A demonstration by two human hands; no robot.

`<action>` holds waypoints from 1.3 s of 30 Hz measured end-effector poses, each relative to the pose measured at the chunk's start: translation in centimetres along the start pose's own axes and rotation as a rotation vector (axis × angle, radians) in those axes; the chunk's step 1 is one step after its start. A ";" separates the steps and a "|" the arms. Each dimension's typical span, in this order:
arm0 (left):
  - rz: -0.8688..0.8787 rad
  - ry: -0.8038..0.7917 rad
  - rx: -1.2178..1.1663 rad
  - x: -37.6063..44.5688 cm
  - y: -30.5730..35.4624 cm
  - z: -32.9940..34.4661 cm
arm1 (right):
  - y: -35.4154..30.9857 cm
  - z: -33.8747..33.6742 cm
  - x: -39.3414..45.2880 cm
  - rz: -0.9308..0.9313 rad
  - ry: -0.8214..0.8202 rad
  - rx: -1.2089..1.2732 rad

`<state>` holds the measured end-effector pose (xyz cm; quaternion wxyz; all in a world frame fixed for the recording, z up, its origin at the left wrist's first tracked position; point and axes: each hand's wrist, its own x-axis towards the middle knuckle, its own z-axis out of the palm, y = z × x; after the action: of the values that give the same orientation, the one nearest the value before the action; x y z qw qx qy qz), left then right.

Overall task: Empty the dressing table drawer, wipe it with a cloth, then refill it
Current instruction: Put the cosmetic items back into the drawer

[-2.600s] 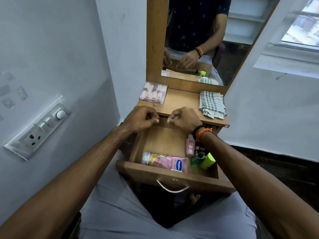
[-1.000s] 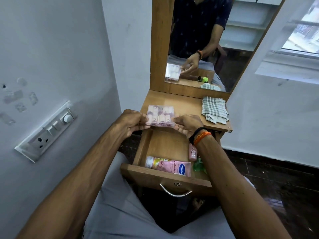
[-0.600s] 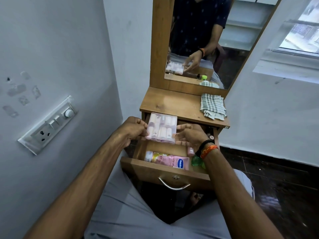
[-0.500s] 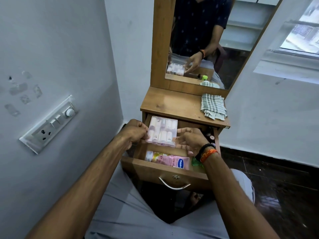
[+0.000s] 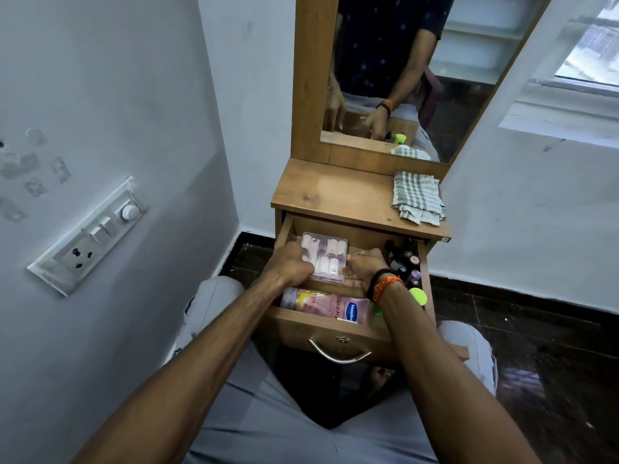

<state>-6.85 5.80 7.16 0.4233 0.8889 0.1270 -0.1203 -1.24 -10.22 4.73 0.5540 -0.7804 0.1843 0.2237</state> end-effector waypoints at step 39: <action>0.322 0.279 0.143 -1.9 -0.2 1.8 | 2.3 1.7 -5.0 -0.558 0.515 -0.427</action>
<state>-8.92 4.27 6.56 0.3511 0.9336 0.0318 0.0642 -6.88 -9.18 5.23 0.3556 -0.9276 0.0480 -0.1034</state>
